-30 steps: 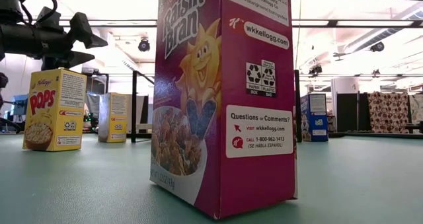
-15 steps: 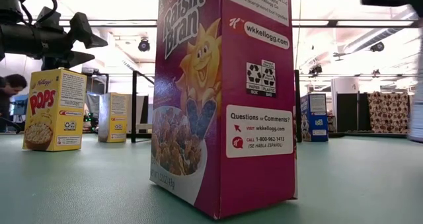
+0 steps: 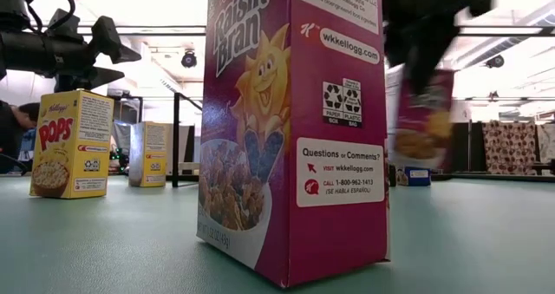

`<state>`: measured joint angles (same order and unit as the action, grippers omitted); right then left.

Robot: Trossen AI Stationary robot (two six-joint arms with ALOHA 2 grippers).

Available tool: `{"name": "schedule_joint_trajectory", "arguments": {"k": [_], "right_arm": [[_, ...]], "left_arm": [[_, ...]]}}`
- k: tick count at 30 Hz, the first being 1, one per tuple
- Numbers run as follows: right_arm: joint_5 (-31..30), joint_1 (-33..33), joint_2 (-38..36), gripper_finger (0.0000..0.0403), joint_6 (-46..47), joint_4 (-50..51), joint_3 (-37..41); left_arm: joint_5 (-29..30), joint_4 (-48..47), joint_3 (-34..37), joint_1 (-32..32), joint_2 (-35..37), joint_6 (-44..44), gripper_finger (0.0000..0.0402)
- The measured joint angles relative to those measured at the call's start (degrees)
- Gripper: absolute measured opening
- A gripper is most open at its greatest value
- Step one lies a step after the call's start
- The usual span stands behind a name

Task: Stack cereal on shelf
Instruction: Put the right red cereal box on the shelf and align with the other red cereal box

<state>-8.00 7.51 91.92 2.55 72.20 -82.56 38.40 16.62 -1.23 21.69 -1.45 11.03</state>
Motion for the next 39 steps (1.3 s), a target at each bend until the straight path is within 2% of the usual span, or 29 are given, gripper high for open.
{"name": "schedule_joint_trajectory", "arguments": {"k": [4, 8, 19, 26, 32, 39], "right_arm": [[1.02, -7.62, -0.18, 0.0192, -5.22, -3.92, 0.0], [2.91, -12.18, -0.12, 0.0191, -8.54, -5.48, -0.62], [0.49, -17.85, 3.68, 0.0197, -21.14, -3.4, -10.55], [0.38, -23.06, 8.4, 0.0197, -21.75, -3.32, -16.71], [0.51, -25.52, 12.69, 0.0197, -26.23, -3.28, -21.14], [0.53, -27.47, 19.08, 0.0197, -28.63, 1.91, -30.42]], "left_arm": [[-0.01, 0.0, 0.0, 0.0, 0.0, 0.0, 0.0299], [-0.01, 0.0, -0.02, 0.0, 0.0, 0.0, 0.0299], [0.0, 0.01, 0.0, 0.0, -0.01, 0.0, 0.0299], [0.0, -0.01, -0.01, 0.01, -0.01, 0.0, 0.0299], [0.01, 0.0, -0.02, 0.01, 0.0, 0.0, 0.0299], [0.01, 0.0, -0.02, 0.02, 0.0, 0.0, 0.0299]]}}
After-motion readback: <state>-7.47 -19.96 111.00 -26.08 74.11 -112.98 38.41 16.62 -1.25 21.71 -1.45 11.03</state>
